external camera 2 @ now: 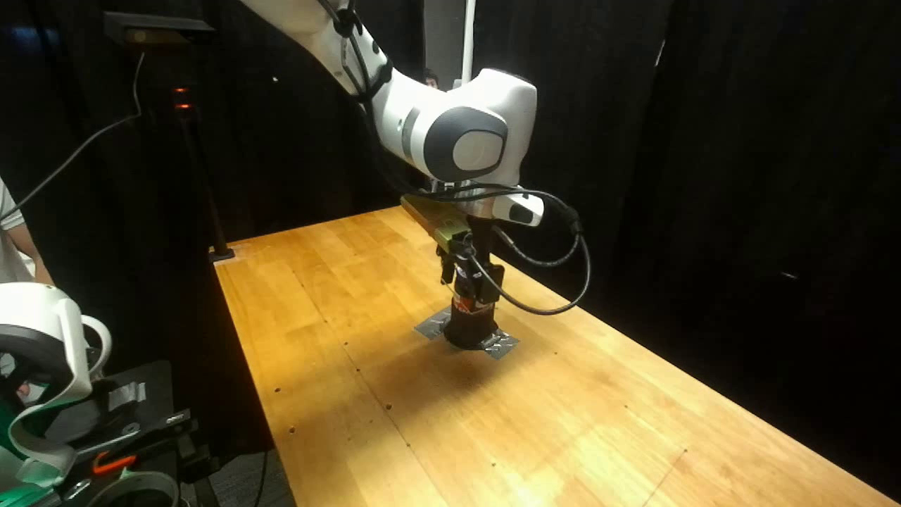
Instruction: Put the elastic around the bottle on the table
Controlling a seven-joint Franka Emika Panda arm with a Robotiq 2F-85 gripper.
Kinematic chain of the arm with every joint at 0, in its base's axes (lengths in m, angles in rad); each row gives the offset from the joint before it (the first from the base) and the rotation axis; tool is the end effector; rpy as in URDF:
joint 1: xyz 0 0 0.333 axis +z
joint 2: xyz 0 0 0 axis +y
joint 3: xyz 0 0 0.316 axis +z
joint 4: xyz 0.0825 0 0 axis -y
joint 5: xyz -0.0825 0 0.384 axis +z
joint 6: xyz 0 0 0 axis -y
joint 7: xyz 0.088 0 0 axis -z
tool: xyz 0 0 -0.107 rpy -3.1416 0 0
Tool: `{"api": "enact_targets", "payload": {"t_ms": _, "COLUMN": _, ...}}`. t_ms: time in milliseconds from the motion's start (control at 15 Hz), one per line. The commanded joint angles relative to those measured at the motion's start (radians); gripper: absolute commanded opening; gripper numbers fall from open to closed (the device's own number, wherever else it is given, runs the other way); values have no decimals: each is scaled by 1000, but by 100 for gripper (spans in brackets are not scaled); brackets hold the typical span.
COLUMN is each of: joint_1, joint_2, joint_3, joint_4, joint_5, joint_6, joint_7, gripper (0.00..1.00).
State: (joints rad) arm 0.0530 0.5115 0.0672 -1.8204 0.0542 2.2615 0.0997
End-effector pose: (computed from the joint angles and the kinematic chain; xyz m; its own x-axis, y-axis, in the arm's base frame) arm 0.6375 0.0756 0.2509 0.9967 -0.0203 -0.0780 -0.0254 -0.9976 -0.0646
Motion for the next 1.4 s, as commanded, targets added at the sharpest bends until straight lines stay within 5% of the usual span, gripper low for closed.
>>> {"api": "enact_targets", "payload": {"t_ms": 0, "joint_1": 13, "joint_2": -102, "joint_3": -18, "joint_4": -167, "joint_5": -13, "joint_6": 137, "joint_7": 0, "gripper": 66}}
{"api": "enact_targets", "payload": {"t_ms": 600, "joint_1": 3, "joint_2": -271, "joint_3": -15, "joint_4": -488, "joint_5": 21, "joint_6": 570, "joint_7": 17, "gripper": 0}}
{"api": "enact_targets", "payload": {"t_ms": 867, "joint_1": -24, "joint_2": -296, "joint_3": 29, "joint_4": -617, "joint_5": 104, "joint_6": 836, "joint_7": 4, "gripper": 0}}
{"api": "enact_targets", "payload": {"t_ms": 1133, "joint_1": -184, "joint_2": -272, "joint_3": 258, "joint_4": -709, "joint_5": 218, "joint_6": 1115, "joint_7": -16, "gripper": 0}}
{"api": "enact_targets", "payload": {"t_ms": 1333, "joint_1": -322, "joint_2": -207, "joint_3": 408, "joint_4": -758, "joint_5": 105, "joint_6": 1336, "joint_7": 87, "gripper": 0}}
